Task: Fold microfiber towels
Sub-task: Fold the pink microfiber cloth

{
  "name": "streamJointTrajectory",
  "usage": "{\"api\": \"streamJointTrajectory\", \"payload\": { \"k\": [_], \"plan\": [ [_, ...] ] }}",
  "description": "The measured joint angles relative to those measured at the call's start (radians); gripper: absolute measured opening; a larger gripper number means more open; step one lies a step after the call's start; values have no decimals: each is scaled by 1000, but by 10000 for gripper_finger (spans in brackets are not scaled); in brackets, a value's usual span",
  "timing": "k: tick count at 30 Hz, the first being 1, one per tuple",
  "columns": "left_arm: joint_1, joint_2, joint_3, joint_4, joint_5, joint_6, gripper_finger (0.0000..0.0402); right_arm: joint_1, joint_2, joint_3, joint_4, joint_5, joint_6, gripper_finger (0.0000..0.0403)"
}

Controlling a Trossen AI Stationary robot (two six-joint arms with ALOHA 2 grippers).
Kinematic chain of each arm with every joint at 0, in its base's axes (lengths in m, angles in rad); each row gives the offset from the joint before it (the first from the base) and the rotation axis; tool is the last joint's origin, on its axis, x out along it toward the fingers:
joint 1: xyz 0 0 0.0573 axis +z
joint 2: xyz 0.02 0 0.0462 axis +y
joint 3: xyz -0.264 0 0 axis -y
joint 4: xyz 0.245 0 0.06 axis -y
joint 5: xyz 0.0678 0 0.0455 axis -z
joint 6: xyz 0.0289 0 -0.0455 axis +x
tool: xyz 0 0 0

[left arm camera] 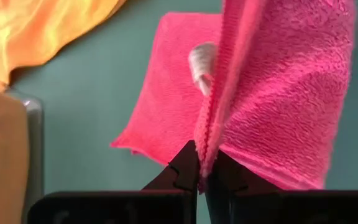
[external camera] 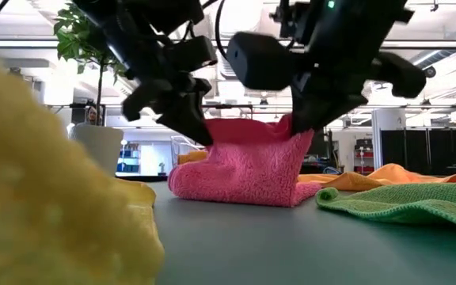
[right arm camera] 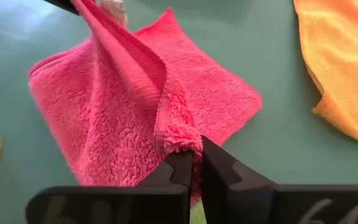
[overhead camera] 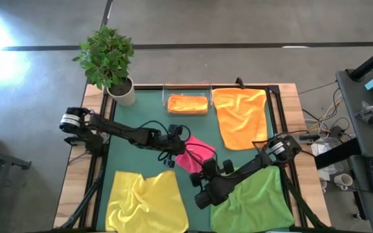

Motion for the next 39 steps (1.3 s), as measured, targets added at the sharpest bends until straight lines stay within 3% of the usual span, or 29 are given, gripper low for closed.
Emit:
{"api": "streamJointTrajectory", "payload": {
  "k": [22, 34, 39],
  "plan": [
    [41, 10, 7, -3, -3, 4, 4, -32, 0, -61, 35, -28, 28, 9],
    [43, 10, 9, -13, -18, 10, 104, -35, 1, -61, 20, -35, 26, 78],
    [44, 1, 10, -29, -20, 3, 120, -40, -28, -62, -15, -40, 28, 99]
  ]
}}
